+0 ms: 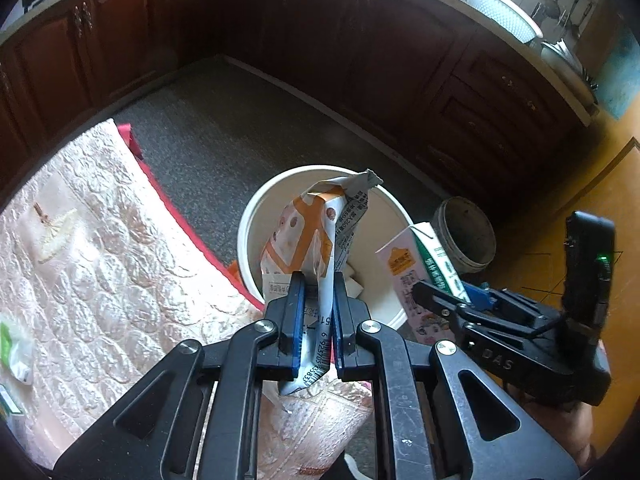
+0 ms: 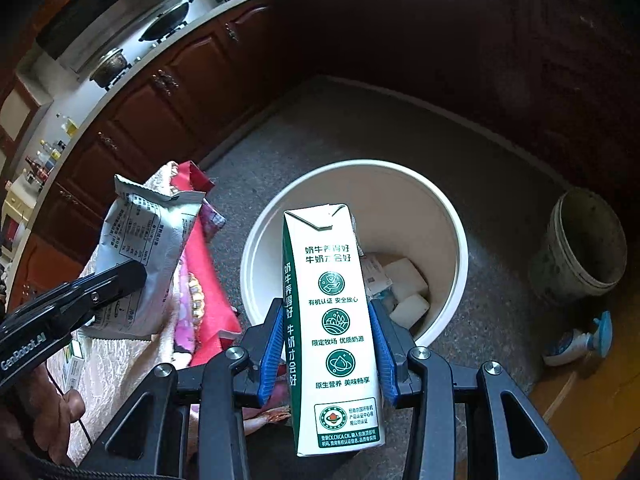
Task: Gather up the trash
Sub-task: 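Carry the snack bag and milk carton over the bucket and open both tools, then move both open tools back over the trash on the table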
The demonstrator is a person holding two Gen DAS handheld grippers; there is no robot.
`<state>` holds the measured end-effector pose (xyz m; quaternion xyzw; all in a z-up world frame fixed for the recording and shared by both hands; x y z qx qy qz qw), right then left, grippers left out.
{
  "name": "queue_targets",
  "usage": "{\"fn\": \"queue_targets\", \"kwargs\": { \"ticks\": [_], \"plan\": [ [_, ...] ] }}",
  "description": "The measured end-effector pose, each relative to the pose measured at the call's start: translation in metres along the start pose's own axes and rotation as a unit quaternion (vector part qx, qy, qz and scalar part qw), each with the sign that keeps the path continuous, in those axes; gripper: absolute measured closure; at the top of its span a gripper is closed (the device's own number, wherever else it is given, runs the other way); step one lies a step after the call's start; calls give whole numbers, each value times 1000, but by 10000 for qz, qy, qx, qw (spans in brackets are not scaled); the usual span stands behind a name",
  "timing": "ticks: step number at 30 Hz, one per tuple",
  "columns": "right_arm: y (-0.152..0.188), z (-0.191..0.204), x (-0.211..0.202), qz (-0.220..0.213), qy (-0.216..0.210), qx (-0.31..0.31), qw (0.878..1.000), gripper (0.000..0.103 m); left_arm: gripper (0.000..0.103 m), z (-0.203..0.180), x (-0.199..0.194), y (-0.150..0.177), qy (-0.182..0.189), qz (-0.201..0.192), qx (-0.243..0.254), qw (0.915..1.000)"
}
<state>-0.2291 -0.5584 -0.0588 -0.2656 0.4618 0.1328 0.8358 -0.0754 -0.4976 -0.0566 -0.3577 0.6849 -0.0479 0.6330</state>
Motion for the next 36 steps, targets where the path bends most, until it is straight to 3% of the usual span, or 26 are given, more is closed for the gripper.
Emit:
{"fn": "queue_targets", "kwargs": {
  "ticks": [2,4,7,19,36],
  "plan": [
    [0,-2,6,50,3,56,10000,64,88,5,0,1,31,-20,-46,10000],
    [0,-4,10,25,71,86,9999,52,76,9,0,0,109,-17,-96,9999],
    [1,-6,14,54,132,106,9998,51,64,12,2,1,117,-5,-116,9999],
    [3,-3,8,110,157,121,9997,51,63,24,-6,10,-29,-50,-200,9998],
    [17,38,-4,4,77,-333,9994,46,61,54,-51,47,-843,-338,-363,9952]
  ]
}}
Point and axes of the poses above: each gripper's, at about its wrist camera, not at the fingertips, and x roughly the way its jaws point, z to its left, y to its underside, the point moved 1 cm from there along x, roughly the way its jaws point, and after that the axes turned 7 degrees about x, right-handed, at the moved point
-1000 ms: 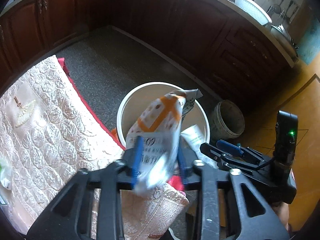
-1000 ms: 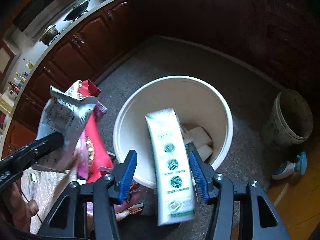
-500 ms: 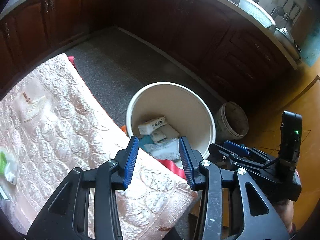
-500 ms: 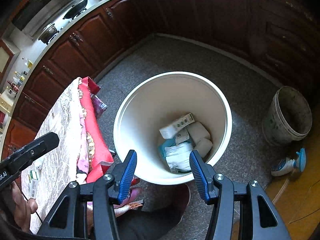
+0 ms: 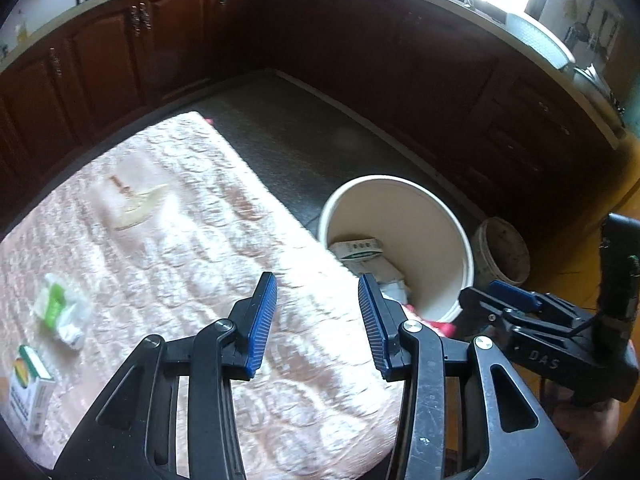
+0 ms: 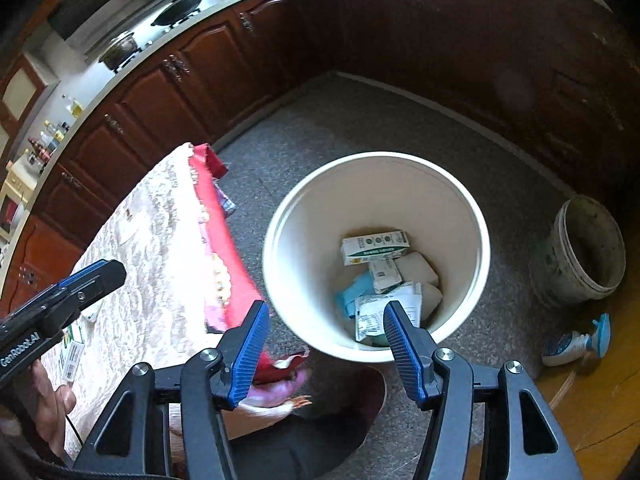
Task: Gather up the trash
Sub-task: 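Move both open tools back over the trash on the table, then grasp the rainbow-printed medicine box with the left tool while the right tool grasps the green-labeled tissue pack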
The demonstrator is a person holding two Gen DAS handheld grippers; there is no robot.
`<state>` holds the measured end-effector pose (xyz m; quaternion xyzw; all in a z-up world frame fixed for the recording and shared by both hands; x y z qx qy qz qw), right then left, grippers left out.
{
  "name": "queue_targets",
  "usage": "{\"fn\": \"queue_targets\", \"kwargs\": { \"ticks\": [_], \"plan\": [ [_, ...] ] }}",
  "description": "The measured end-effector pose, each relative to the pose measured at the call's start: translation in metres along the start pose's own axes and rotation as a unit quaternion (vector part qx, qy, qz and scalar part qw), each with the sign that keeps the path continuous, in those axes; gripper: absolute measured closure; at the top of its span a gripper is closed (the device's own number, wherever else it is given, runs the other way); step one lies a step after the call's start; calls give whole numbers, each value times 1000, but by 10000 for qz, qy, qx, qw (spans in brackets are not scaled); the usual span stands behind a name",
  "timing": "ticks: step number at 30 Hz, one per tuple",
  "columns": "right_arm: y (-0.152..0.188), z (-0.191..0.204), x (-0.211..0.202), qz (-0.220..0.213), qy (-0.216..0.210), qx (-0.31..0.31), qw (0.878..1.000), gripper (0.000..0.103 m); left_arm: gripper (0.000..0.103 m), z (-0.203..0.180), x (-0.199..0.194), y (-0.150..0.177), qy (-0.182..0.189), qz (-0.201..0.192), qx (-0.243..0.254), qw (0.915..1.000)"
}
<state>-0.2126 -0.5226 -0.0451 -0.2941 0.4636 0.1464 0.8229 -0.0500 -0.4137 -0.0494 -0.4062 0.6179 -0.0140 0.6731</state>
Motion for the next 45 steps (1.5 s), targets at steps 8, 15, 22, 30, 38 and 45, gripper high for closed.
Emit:
{"fn": "queue_targets", "kwargs": {
  "ticks": [8,15,22,30,38,45],
  "plan": [
    [6,39,-8,-171,-102,-305,9993,41,55,29,-32,21,-259,-208,-268,9991],
    [17,73,-8,-148,-216,-626,9977,38,46,55,-57,39,-485,-360,-457,9971],
    [28,110,-8,-195,-331,-958,9947,34,42,93,-73,67,-707,-340,-704,9944],
    [41,157,-3,-191,-518,-1288,9901,33,36,141,-98,110,-933,-291,-780,9922],
    [61,202,13,89,-738,-1731,9821,30,27,202,-110,160,-1188,20,-893,9889],
    [75,238,33,403,-845,-2091,9734,30,27,232,-85,177,-1411,476,-613,9870]
  ]
}}
Point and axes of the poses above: each gripper's, at about its wrist camera, not at the fingertips, and x roughly the way its jaws point, z to its left, y to its underside, the point moved 1 cm from there along x, roughly the way its jaws point, and after that the axes turned 7 degrees about x, right-handed, at the moved point
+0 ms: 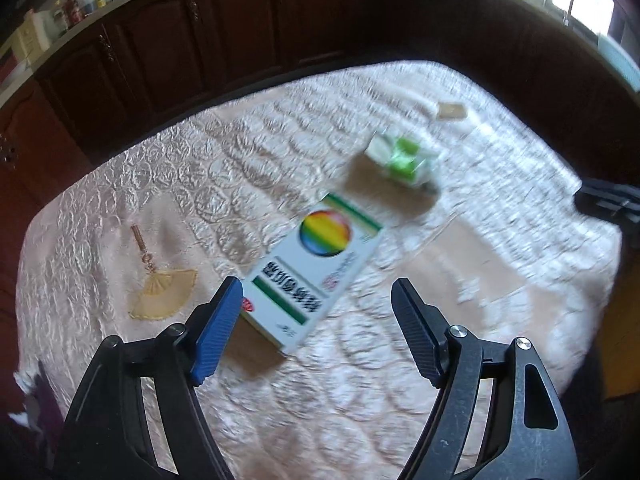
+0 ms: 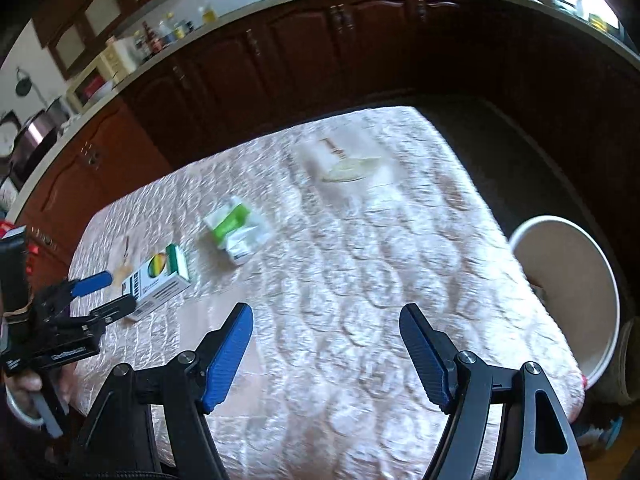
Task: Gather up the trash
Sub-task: 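Grasp the rainbow-printed medicine box with the left tool while the right tool grasps the green-labeled tissue pack, then carry the medicine box and tissue pack over the bucket and open both tools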
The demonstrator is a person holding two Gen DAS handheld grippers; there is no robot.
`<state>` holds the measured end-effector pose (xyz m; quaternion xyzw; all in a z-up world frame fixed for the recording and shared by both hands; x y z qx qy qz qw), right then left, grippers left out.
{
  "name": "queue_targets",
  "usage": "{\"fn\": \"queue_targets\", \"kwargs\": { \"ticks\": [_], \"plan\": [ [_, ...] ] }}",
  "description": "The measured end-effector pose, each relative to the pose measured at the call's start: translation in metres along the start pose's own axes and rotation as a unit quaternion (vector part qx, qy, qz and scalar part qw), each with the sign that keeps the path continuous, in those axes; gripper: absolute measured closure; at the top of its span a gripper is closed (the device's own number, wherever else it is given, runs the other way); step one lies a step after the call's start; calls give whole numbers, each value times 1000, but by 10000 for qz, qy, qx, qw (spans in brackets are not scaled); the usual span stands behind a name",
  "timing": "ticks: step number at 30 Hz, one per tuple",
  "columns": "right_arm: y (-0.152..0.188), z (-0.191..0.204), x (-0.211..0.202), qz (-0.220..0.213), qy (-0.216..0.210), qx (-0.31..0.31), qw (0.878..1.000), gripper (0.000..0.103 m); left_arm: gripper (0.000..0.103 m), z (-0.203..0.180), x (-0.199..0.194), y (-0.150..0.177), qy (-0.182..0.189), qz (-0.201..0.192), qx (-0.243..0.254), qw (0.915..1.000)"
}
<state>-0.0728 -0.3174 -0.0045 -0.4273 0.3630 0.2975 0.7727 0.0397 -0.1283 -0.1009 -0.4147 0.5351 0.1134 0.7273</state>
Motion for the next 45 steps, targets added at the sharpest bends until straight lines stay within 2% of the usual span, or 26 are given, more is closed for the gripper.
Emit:
{"fn": "queue_targets", "kwargs": {
  "ticks": [2,8,9,10,12,16,19,23,24,25,26,28,30,37,45],
  "plan": [
    [-1,9,8,87,-31,-98,9999,29,27,1,9,-1,14,90,69,9999],
    [-11,32,37,309,-153,-483,9982,28,27,5,29,-13,-325,191,217,9991],
    [-14,36,42,333,-190,-555,9977,28,29,8,32,-15,-404,269,114,9988],
    [-17,40,48,351,-229,-611,9973,28,35,14,35,-17,-485,316,-82,9983],
    [-26,51,64,441,-281,-750,9958,28,37,30,36,-17,-583,389,-626,9956],
    [-40,74,91,443,-314,-1129,9921,28,37,52,35,-12,-243,452,-1392,9889],
    [-48,94,117,591,-358,-1420,9874,28,37,54,34,-11,-203,467,-1395,9889],
    [-59,106,151,788,-190,-1648,9830,28,37,53,39,-14,-245,543,-1333,9893],
    [-59,106,157,883,-228,-1609,9828,30,37,52,40,-14,-275,544,-1282,9899],
    [-57,104,161,962,-260,-1528,9832,40,37,49,40,-13,-276,555,-1250,9902],
    [-57,101,162,935,-251,-1482,9842,46,40,45,41,-12,-281,569,-1222,9905],
    [-56,94,154,825,-356,-1403,9860,57,42,41,41,-10,-293,522,-1160,9914],
    [-53,84,140,811,-557,-1230,9875,62,46,37,40,-12,-246,479,-1128,9922],
    [-37,61,80,332,-715,-1055,9913,63,47,15,11,-21,-67,87,-1167,9931],
    [-19,31,21,-74,-597,-703,9957,63,48,-30,-25,-39,35,-254,-827,9962]
  ]
}}
Point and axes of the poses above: each gripper's, at about its wrist camera, not at the fingertips, and x roughly the way its jaws point, z to its left, y to its underside, the point moved 1 cm from there along x, roughly the way its jaws point, and after that the axes turned 7 degrees about x, right-handed, at the moved point
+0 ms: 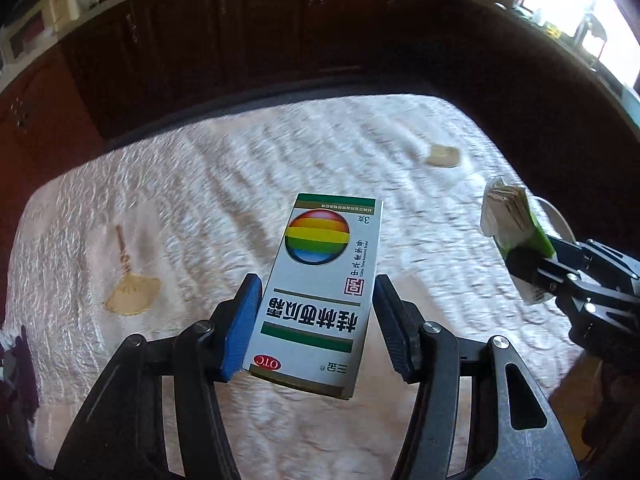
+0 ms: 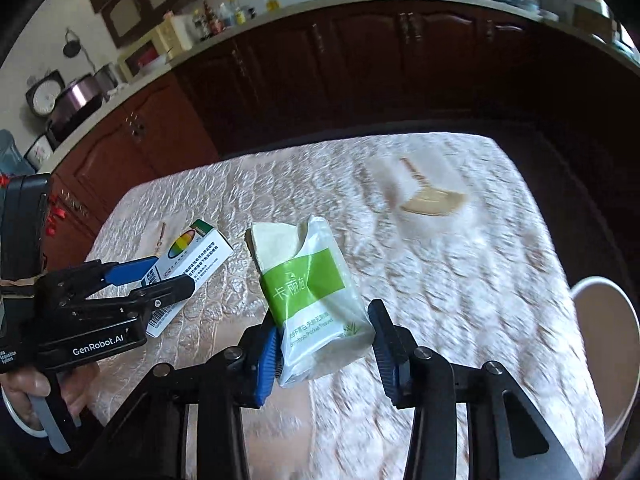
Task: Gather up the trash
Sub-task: 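Carry the medicine box and tissue pack over the bucket and open both tools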
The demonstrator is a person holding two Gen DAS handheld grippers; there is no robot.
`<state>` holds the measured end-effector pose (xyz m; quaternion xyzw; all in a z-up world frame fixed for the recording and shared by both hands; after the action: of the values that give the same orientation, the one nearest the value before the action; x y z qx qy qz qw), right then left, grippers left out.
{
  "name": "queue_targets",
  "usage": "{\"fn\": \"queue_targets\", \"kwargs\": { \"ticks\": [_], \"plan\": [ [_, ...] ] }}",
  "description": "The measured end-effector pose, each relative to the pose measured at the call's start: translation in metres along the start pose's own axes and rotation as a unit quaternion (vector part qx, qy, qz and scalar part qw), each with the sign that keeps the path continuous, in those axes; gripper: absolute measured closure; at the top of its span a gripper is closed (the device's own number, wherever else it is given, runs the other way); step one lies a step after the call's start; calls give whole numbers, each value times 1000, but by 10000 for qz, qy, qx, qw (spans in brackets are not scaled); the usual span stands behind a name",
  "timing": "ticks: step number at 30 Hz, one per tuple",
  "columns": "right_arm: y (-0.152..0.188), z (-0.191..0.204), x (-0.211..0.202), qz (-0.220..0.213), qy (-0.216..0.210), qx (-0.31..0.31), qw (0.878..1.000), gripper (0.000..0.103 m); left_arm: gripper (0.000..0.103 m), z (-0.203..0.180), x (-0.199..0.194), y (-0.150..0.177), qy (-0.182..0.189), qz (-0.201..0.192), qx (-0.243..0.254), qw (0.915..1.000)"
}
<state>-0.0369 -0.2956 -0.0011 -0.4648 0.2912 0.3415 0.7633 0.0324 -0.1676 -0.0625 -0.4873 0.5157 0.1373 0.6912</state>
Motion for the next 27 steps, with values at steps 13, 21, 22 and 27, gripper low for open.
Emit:
{"fn": "queue_targets", "kwargs": {
  "ticks": [13,21,22,27],
  "plan": [
    [21,-46,-74,-498,333,498,9970,63,48,-80,-23,-20,273,-289,489,9980],
    [37,-91,-117,-757,626,928,9908,62,48,-142,-27,-35,529,-404,999,9928],
    [38,-96,-121,-779,669,971,9900,62,49,-149,-27,-36,559,-409,1052,9920],
    [50,-127,-143,-876,886,1275,9840,62,49,-187,-28,-42,705,-425,1346,9875]
  ]
}}
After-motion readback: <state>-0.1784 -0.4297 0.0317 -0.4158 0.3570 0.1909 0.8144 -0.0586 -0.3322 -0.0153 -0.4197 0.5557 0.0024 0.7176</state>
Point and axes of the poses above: each gripper's, at about its wrist camera, not at the fingertips, and x roughly the way its jaws point, z to its left, y to its underside, the point moved 1 cm from there along x, roughly the way its jaws point, and after that the axes turned 7 degrees about x, right-handed, at the moved point
